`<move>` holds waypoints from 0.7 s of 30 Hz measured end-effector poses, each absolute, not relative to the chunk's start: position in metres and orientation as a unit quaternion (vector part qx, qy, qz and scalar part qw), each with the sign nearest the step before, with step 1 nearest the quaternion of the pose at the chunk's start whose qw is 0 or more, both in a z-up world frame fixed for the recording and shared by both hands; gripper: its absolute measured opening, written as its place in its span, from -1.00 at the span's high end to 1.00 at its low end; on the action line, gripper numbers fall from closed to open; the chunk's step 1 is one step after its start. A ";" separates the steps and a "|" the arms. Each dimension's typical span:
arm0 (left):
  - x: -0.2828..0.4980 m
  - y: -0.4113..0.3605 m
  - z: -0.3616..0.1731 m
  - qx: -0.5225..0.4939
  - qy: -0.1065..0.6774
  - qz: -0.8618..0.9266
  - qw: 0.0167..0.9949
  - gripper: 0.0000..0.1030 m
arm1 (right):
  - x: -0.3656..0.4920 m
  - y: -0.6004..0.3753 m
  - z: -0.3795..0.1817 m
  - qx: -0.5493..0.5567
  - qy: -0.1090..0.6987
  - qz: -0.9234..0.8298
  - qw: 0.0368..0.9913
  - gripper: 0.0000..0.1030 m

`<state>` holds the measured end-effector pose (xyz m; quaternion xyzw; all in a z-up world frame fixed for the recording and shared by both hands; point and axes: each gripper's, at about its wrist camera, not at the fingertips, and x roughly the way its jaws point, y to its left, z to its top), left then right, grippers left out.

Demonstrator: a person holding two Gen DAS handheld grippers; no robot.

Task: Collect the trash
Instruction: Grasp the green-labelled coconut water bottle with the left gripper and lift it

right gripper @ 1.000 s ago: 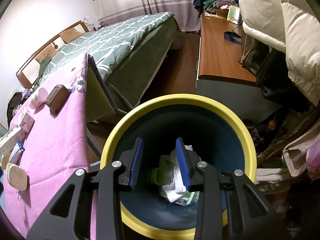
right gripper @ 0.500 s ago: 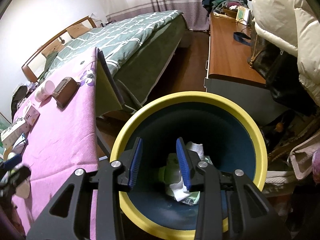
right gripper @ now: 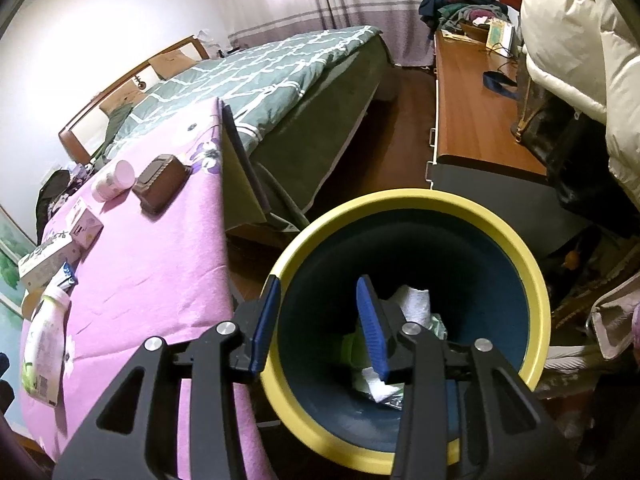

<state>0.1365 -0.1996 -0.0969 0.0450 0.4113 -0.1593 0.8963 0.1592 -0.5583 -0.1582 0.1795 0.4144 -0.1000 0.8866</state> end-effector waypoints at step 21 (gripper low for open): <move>0.159 -0.185 -0.148 0.030 0.435 -0.121 0.892 0.00 | 0.164 -0.543 -0.165 0.172 0.426 -0.090 0.883 0.25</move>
